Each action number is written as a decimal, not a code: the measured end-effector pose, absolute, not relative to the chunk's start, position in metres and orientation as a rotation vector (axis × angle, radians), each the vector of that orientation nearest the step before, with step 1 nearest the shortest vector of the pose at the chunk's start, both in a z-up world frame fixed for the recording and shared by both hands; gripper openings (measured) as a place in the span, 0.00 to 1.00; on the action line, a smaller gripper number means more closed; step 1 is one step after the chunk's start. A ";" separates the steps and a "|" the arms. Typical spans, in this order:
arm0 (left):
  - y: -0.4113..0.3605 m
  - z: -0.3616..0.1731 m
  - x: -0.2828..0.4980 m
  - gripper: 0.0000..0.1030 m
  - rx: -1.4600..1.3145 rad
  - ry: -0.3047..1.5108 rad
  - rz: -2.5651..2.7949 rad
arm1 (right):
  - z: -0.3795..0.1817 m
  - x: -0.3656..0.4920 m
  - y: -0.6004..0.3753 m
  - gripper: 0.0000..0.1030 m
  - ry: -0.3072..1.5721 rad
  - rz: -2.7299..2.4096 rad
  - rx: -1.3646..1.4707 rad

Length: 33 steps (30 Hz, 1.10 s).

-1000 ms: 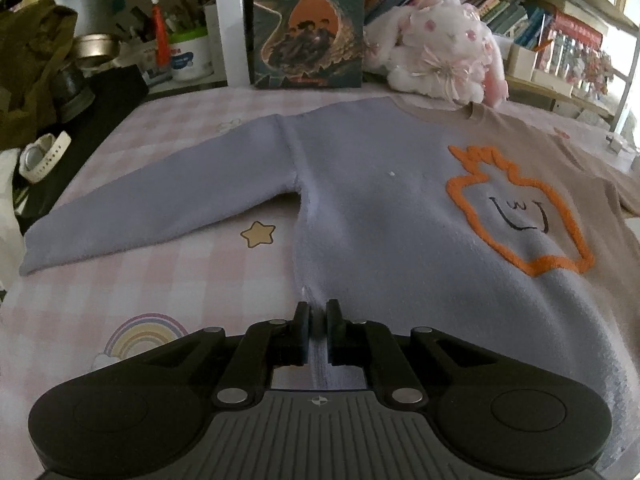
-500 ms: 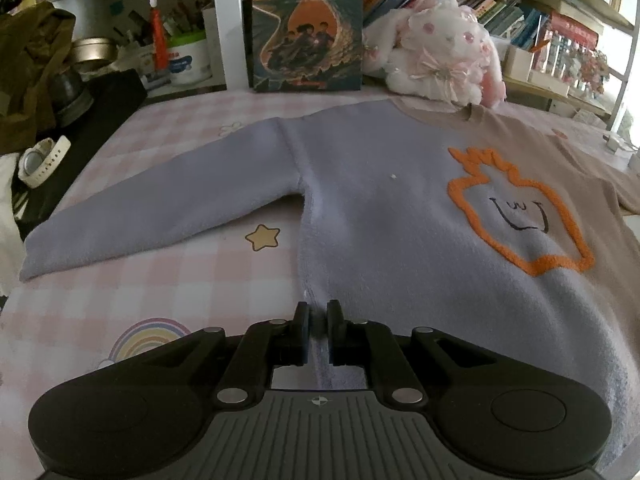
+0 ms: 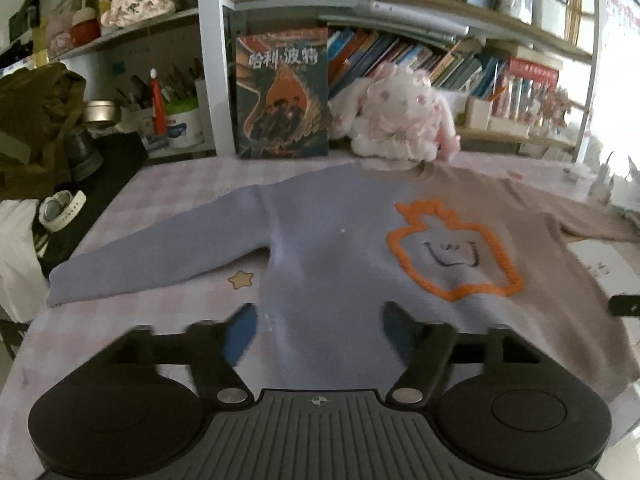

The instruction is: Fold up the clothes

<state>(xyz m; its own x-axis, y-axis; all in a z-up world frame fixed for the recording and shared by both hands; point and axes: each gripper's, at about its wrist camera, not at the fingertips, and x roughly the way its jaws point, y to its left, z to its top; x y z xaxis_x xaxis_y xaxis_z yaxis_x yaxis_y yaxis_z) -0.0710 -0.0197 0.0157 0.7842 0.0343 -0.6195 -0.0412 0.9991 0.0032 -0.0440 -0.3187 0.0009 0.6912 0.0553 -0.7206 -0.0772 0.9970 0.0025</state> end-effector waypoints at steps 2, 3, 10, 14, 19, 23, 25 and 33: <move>-0.021 0.016 -0.076 0.76 -0.019 0.667 0.036 | 0.006 -0.053 -0.310 0.81 0.781 0.067 -0.039; -0.021 0.016 -0.079 0.77 -0.017 0.666 0.037 | 0.008 -0.059 -0.306 0.82 0.766 0.062 -0.050; -0.024 0.012 -0.104 0.88 -0.003 0.646 0.060 | 0.010 -0.089 -0.288 0.88 0.707 0.035 -0.105; -0.028 0.010 -0.109 0.88 -0.004 0.661 0.070 | 0.005 -0.097 -0.286 0.89 0.727 0.040 -0.107; -0.044 0.011 -0.110 0.89 0.017 0.659 0.093 | 0.005 -0.098 -0.288 0.90 0.706 0.076 -0.136; -0.063 0.017 -0.115 0.89 0.050 0.656 0.115 | 0.005 -0.098 -0.298 0.90 0.705 0.106 -0.143; -0.073 0.017 -0.120 0.89 0.064 0.657 0.114 | 0.007 -0.100 -0.307 0.90 0.698 0.114 -0.132; -0.102 0.014 -0.146 0.90 0.151 0.675 0.095 | -0.004 -0.114 -0.329 0.91 0.728 0.106 -0.066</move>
